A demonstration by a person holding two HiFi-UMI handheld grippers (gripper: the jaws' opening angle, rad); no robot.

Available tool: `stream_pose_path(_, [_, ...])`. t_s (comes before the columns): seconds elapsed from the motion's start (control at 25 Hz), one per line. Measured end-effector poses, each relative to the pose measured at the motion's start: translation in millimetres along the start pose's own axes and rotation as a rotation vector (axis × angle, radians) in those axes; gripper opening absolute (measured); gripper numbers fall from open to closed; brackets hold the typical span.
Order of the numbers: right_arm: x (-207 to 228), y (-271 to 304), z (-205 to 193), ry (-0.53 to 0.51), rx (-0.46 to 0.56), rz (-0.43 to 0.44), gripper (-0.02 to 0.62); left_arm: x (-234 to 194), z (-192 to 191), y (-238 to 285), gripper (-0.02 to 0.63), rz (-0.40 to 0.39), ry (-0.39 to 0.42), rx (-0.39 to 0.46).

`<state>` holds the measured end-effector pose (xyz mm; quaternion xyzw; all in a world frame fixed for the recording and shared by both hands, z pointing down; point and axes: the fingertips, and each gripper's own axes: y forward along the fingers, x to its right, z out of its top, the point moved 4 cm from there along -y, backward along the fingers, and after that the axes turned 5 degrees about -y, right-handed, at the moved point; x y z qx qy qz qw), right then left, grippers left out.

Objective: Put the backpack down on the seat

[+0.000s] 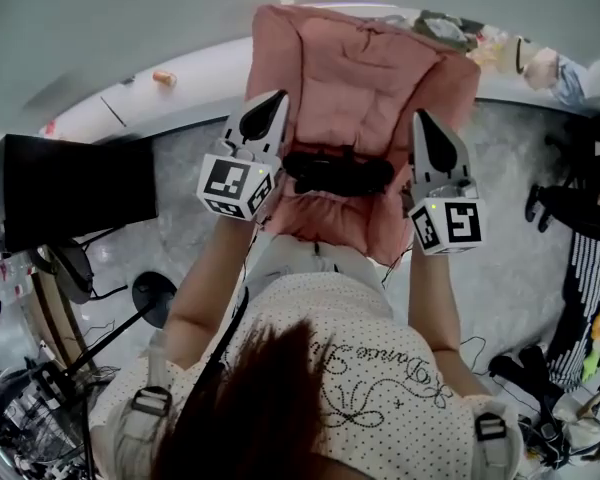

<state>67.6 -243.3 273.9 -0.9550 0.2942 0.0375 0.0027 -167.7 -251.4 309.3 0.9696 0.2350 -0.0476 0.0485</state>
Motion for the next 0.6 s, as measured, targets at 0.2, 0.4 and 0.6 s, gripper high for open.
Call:
stream_pose_path(0.2, [-6,-4,12,-0.002,0.016,-0.011,0.011,4,14,-8,0.005,0.004,0.005,0.03])
stream_pose_path(0.4, [2,1,9,0.002,0.013,-0.029,0.011,6,12,2,0.005,0.004,0.006,0.03])
stream_pose_path(0.6, [20,0,1,0.014,0.015,-0.043,0.011,15,5,18,0.005,0.007,0.008,0.028])
